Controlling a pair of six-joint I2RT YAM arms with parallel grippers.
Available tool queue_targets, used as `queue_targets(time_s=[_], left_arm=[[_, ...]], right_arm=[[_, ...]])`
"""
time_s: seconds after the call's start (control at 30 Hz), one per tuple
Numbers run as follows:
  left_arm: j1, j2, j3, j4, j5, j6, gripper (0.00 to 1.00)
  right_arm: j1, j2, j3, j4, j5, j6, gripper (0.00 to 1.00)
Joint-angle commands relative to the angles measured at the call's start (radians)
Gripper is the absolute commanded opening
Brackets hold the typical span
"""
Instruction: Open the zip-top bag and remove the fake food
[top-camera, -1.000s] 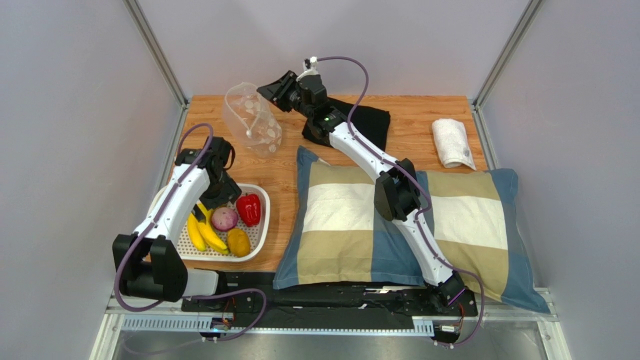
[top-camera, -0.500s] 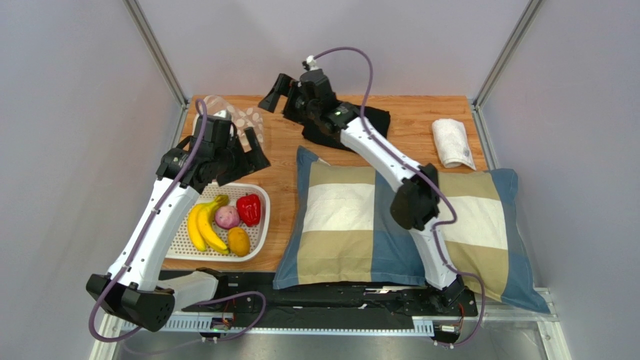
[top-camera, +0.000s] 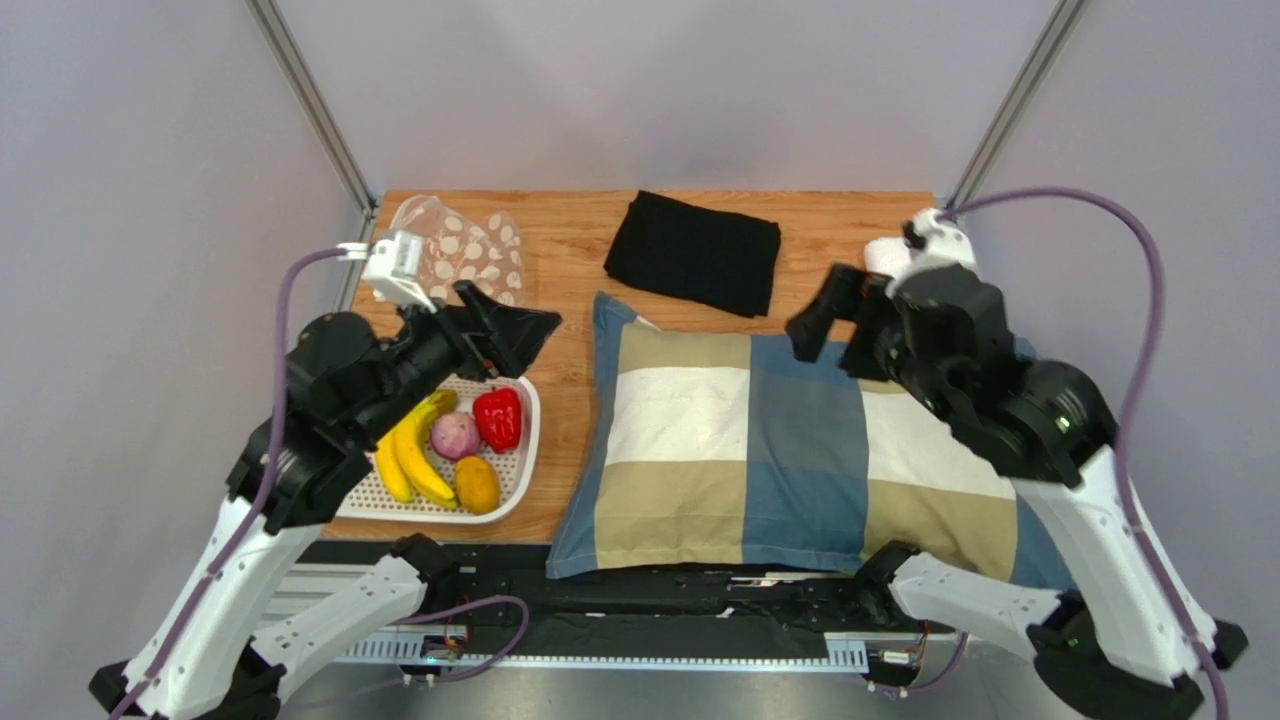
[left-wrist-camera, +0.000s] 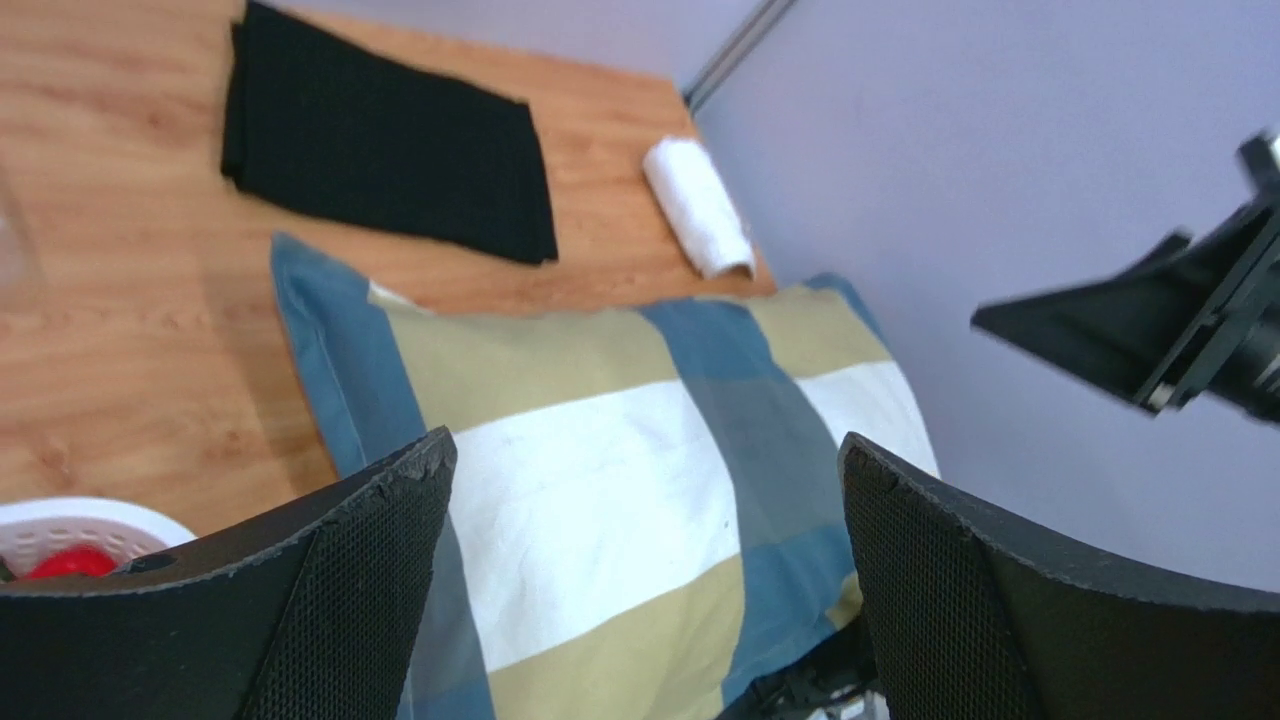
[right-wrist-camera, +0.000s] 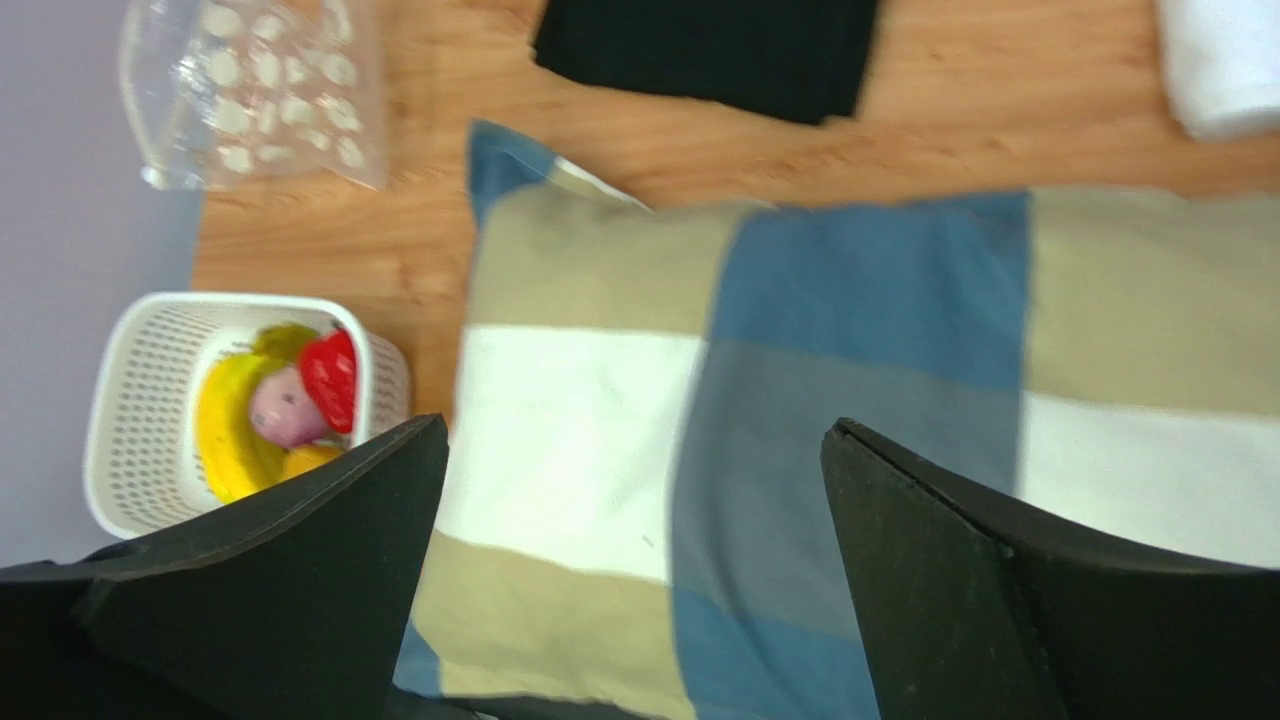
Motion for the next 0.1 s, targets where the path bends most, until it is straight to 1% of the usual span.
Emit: queue_targets(time_s=[0.0, 0.03, 0.07], left_arm=[[-0.005, -0.067, 0.083, 0.042, -0.088, 0.071, 0.99], [-0.005, -0.073, 0.087, 0.034, -0.088, 0.071, 0.99], [-0.003, -0.087, 0.092, 0.03, -0.086, 0.068, 0.99]], right_arm=[[0.004, -0.175, -0.064, -0.159, 0.124, 0.076, 1.0], [0.004, -0.182, -0.053, -0.216, 0.134, 0.096, 1.0], [0.004, -0.182, -0.044, -0.234, 0.134, 0.101, 1.0]])
